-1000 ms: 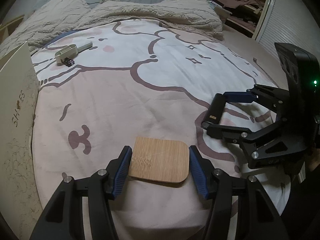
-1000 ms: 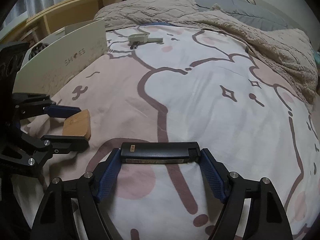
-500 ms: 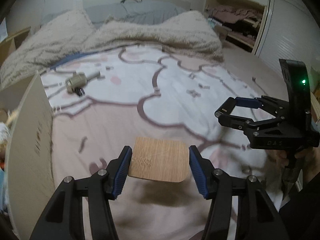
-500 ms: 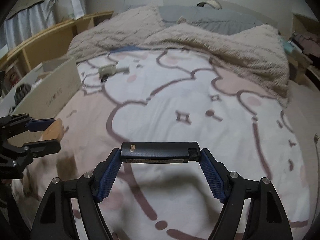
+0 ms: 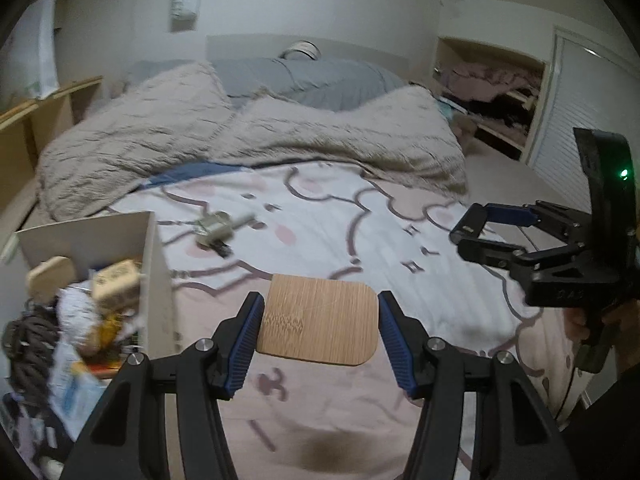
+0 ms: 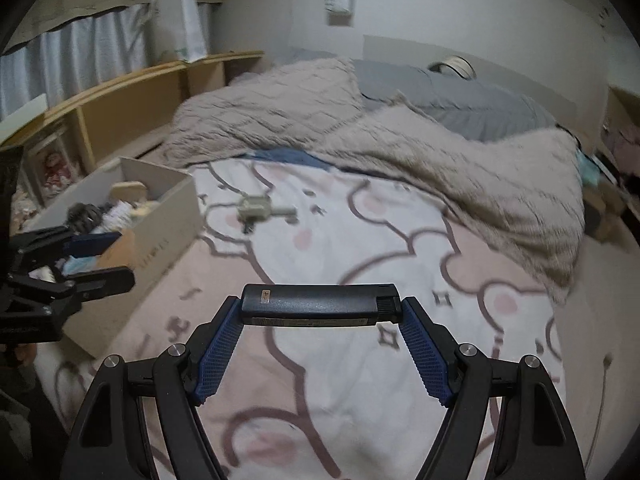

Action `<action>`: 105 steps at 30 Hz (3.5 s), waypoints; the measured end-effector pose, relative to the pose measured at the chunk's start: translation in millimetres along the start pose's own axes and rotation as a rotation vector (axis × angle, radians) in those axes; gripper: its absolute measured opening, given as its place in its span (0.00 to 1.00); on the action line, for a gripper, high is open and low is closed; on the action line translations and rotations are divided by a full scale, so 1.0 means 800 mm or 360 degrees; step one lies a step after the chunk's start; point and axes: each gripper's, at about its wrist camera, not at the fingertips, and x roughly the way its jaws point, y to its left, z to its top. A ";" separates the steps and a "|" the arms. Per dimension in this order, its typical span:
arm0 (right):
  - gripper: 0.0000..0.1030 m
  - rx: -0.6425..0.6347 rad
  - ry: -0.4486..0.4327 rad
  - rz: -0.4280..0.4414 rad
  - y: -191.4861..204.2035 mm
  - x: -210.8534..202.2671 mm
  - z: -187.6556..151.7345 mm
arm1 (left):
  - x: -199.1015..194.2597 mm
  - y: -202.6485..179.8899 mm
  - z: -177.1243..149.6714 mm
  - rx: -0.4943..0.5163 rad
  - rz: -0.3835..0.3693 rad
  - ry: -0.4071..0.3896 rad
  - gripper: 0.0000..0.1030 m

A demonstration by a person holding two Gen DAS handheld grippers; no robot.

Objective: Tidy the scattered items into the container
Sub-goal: 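Carry the wooden pad and black lighter over the white shoe box with both grippers, then open the left gripper dropping the pad while the right gripper releases the lighter into the box, then withdraw both open grippers from the box over the bed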

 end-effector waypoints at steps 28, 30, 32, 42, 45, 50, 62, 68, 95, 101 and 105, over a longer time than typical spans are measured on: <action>0.77 -0.0318 0.0068 0.0313 0.213 0.008 0.167 | -0.148 0.224 -0.031 -0.0309 0.0588 -0.0106 0.56; 0.77 -0.0314 0.0091 0.0319 0.226 0.018 0.173 | -0.152 0.237 -0.038 -0.0347 0.0601 -0.0095 0.56; 0.77 -0.0298 0.0124 0.0337 0.238 0.029 0.179 | -0.152 0.248 -0.047 -0.0382 0.0614 -0.0076 0.56; 0.77 -0.0148 0.0294 0.0364 0.279 0.101 0.192 | -0.121 0.285 -0.092 -0.0477 0.0626 0.0115 0.56; 0.77 -0.0125 0.0341 0.0343 0.287 0.120 0.191 | -0.113 0.288 -0.101 -0.0463 0.0634 0.0176 0.56; 0.77 -0.0068 0.0432 0.0310 0.293 0.162 0.192 | -0.107 0.284 -0.104 -0.0444 0.0626 0.0214 0.56; 0.77 0.0181 0.0648 0.0301 0.301 0.253 0.189 | -0.101 0.273 -0.100 -0.0378 0.0644 0.0200 0.82; 0.77 0.0340 0.0676 0.0352 0.302 0.285 0.182 | -0.104 0.276 -0.091 -0.0415 0.0650 0.0161 0.83; 1.00 0.0031 0.0245 0.0398 0.312 0.197 0.198 | -0.125 0.251 -0.076 -0.0472 0.0706 0.0068 0.96; 1.00 -0.0038 0.0147 0.0374 0.307 0.149 0.191 | -0.140 0.238 -0.069 -0.0470 0.0708 0.0016 1.00; 1.00 -0.0044 0.0071 0.0352 0.302 0.117 0.185 | -0.152 0.227 -0.063 -0.0480 0.0684 -0.0022 1.00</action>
